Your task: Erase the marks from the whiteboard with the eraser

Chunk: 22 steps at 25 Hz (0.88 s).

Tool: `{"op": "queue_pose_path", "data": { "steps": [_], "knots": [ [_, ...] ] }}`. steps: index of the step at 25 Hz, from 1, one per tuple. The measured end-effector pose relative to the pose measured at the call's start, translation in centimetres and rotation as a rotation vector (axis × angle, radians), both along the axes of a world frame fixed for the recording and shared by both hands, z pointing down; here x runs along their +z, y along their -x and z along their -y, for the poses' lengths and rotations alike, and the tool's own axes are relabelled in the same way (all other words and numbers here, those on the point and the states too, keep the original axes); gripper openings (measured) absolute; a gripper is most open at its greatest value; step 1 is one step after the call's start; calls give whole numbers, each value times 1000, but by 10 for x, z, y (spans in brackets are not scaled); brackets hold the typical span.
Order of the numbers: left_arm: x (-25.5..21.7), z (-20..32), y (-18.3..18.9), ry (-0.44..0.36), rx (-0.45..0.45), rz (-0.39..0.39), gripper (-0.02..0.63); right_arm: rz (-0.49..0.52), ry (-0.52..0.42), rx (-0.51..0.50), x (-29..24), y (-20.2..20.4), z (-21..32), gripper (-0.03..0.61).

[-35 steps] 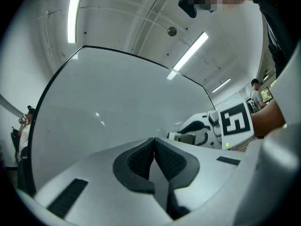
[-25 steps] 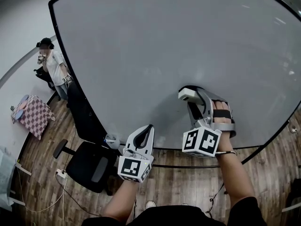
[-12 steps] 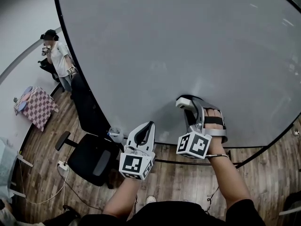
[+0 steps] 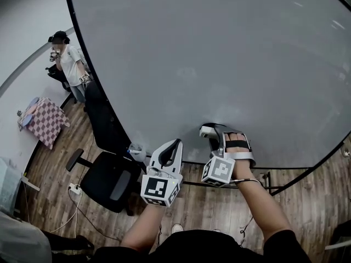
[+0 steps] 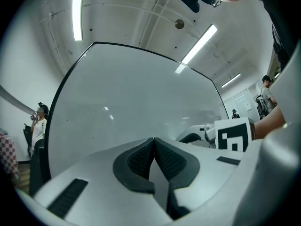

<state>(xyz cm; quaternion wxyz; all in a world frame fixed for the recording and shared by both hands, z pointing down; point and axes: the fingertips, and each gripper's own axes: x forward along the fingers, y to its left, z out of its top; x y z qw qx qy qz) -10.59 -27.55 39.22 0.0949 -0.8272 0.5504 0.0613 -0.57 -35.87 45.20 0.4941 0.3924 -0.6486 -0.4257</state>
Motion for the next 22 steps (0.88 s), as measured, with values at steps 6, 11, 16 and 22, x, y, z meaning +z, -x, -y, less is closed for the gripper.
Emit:
{"op": "queue_pose_path", "data": {
  "steps": [6,11,16,22],
  "knots": [
    [8,-4,7,20,-12,3,20,15,88,-21,45,6,-6,256],
    [17,-3,11,33,-22,7,20,253,100,-47,27,2,-23,259],
    [25,-1,6,51,-13,7,20,575,86,-78,-24,-14,-56,261],
    [36,1,-3,82,2,2,20,967,131,-102,-52,-53,-77,261]
  ]
}}
